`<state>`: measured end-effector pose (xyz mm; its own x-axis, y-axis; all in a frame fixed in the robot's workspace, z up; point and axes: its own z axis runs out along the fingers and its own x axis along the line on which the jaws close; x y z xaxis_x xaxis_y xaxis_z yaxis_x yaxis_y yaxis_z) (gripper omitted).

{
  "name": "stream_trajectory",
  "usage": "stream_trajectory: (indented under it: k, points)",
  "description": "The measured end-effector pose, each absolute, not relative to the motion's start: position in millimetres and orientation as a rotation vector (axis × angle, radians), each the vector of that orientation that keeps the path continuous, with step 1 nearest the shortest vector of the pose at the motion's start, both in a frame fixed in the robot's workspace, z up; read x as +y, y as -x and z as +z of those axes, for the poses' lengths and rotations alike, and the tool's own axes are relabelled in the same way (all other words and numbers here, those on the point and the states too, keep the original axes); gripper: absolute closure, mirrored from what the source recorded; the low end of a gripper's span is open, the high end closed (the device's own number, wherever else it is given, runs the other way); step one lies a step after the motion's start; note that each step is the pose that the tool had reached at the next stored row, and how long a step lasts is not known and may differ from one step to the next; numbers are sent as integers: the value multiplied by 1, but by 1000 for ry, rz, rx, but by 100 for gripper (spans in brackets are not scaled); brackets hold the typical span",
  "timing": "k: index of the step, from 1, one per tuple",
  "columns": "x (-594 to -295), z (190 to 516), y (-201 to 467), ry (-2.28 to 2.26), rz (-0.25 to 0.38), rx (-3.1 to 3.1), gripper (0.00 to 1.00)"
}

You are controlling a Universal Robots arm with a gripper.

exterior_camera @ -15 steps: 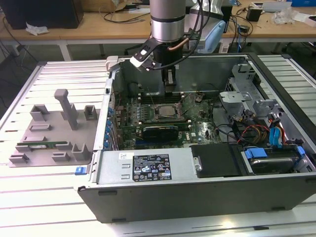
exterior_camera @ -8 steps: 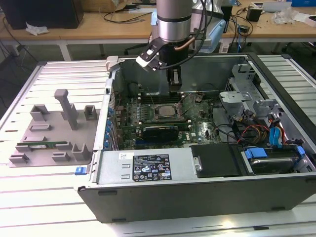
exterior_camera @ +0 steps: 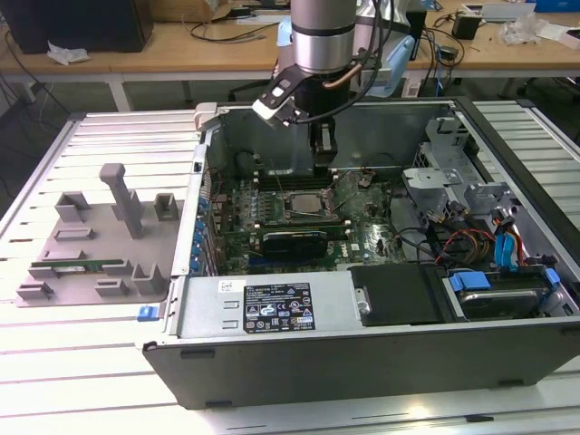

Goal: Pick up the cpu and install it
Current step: 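Close the cpu cover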

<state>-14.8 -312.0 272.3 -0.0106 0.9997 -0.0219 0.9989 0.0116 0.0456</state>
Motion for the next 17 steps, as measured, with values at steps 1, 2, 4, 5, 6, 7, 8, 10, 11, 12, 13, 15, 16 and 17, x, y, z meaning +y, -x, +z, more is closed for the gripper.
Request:
stream_trajectory:
  k: [1,2,4,5,6,7,8,10,11,12,13,15,16,17]
  points:
    - [-312,274,15,-2176,26,2200,89]
    - [-312,276,15,-2176,26,2200,89]
    - [-312,277,15,-2176,27,2200,89]
    - [-312,277,15,-2176,27,2200,89]
    - [-312,277,15,-2176,27,2200,89]
    - [-312,277,15,-2175,27,2200,89]
    - [-312,277,15,-2175,26,2200,89]
    - [-312,278,12,-2176,26,2200,89]
    - [-312,278,11,-2175,26,2200,89]
    - [-312,278,9,-2175,26,2200,89]
    - [-312,278,6,-2176,26,2200,89]
    - [-312,278,-1,-2175,26,2200,89]
    - [-312,278,-3,-2176,26,2200,89]
    - [-312,278,-5,-2176,26,2200,89]
